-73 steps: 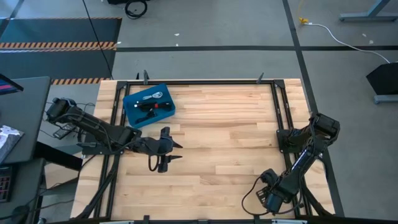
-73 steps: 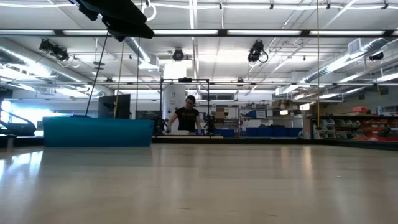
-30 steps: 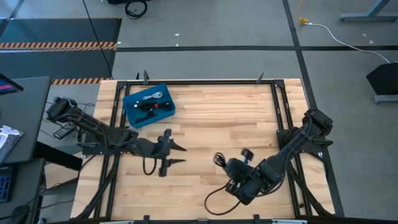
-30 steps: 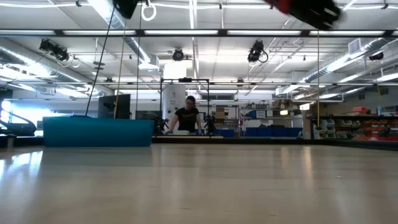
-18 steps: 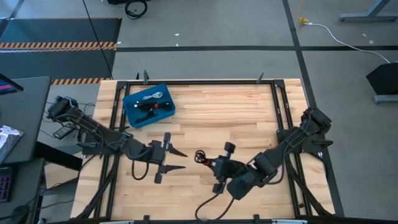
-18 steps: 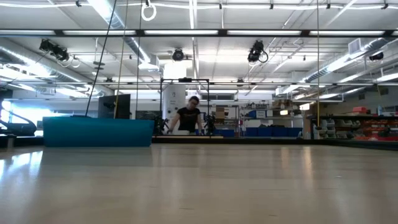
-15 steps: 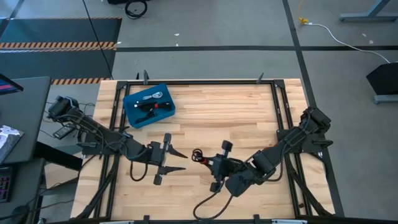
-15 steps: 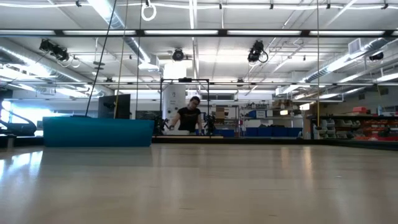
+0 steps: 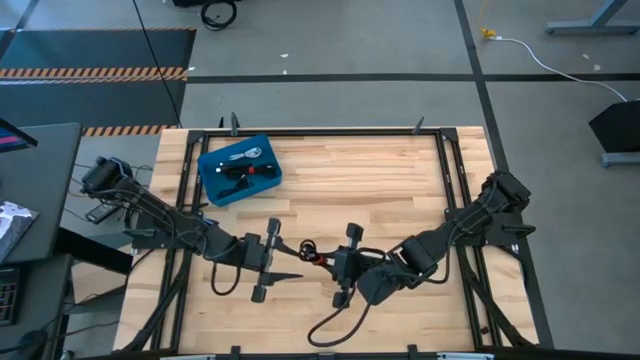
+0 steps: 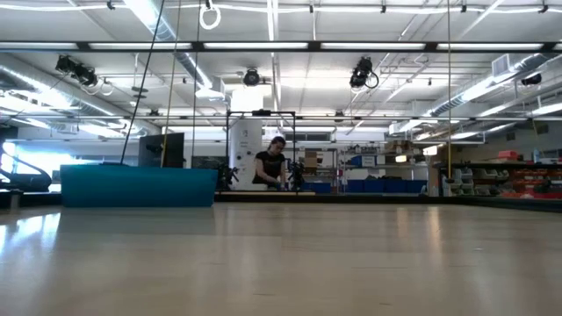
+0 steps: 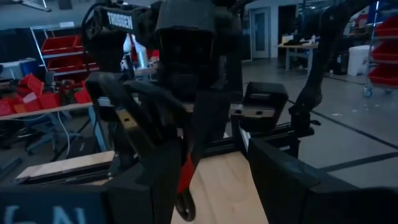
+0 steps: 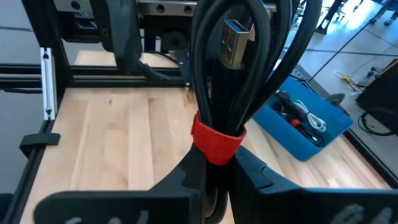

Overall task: Pick and place USB-C Cables
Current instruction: Put the black charger cable into the blue bin

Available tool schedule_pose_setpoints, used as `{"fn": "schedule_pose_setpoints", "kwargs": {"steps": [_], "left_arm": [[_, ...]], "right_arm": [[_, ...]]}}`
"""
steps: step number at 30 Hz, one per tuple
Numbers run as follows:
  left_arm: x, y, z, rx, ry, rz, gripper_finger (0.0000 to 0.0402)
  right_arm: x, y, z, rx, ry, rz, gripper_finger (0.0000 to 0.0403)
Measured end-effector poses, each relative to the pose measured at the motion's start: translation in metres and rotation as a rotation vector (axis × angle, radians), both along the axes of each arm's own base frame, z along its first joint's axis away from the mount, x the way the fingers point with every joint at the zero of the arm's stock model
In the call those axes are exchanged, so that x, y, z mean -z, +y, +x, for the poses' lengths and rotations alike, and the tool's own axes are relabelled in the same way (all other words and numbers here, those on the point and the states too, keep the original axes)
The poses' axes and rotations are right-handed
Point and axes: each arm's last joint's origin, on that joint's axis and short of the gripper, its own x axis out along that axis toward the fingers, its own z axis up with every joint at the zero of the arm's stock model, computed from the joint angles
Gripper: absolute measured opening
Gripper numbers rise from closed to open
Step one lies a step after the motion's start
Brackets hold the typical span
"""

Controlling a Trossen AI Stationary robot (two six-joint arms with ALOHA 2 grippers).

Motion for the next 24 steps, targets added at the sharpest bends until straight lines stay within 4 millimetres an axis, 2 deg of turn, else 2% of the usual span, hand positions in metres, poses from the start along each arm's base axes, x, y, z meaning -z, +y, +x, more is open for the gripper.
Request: {"fn": "schedule_pose_setpoints", "kwargs": {"steps": [11, 17, 24], "left_arm": [[-0.004, 0.003, 0.001, -0.023, -0.043, -0.026, 0.0192], [-0.008, 0.007, 0.002, -0.125, -0.075, -0.055, 0.0192], [-0.006, 0.010, 0.006, -0.136, -0.073, -0.061, 0.0192]], "right_arm": [[-0.001, 0.002, 0.002, -0.019, -0.021, 0.026, 0.0044], [-0.003, 0.002, 0.003, -0.035, -0.029, 0.014, 0.0044], [-0.001, -0.004, 0.007, -0.045, -0.023, 0.011, 0.0044]]}}
